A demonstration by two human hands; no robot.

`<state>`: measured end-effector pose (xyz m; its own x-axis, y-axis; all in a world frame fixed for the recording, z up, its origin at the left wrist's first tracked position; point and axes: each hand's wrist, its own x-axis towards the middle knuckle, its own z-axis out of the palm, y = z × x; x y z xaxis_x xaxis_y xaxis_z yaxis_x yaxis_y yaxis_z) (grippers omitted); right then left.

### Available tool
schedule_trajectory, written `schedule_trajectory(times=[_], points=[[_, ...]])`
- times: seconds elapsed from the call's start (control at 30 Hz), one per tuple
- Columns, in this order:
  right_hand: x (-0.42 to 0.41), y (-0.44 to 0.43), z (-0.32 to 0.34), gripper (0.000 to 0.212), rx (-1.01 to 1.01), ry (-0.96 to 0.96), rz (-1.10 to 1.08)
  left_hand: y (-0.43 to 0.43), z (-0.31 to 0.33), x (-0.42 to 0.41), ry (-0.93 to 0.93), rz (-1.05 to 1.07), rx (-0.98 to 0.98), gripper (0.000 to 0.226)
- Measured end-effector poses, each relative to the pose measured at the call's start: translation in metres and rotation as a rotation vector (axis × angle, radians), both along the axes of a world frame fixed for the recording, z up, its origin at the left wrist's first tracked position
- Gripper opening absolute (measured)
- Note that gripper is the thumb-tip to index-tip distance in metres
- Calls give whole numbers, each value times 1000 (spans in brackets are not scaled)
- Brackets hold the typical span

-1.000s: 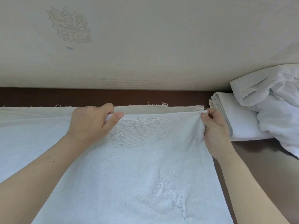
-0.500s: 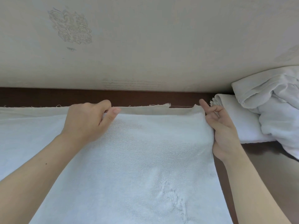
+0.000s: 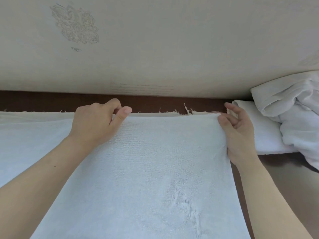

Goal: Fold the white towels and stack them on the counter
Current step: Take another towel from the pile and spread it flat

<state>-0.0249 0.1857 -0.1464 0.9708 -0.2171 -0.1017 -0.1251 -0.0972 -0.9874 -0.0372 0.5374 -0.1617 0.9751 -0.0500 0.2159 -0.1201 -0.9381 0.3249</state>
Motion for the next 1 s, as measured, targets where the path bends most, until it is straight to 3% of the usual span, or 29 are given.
schedule_trajectory(times=[0.17,0.43,0.67,0.87,1.0], points=[[12,10,0,37,-122,-101,-101,-2,-1,11,42,17,27,78],[31,16,-28,35,-443,-143,-209,-14,-17,34,54,115,173,106],[34,19,-41,24,-778,-165,-181,-12,-31,36,-39,90,133,82],[33,19,-34,26,-1083,-286,-120,-10,-31,47,74,156,127,79],[38,21,-38,28,-1116,-231,-126,-16,-32,59,141,237,147,78]])
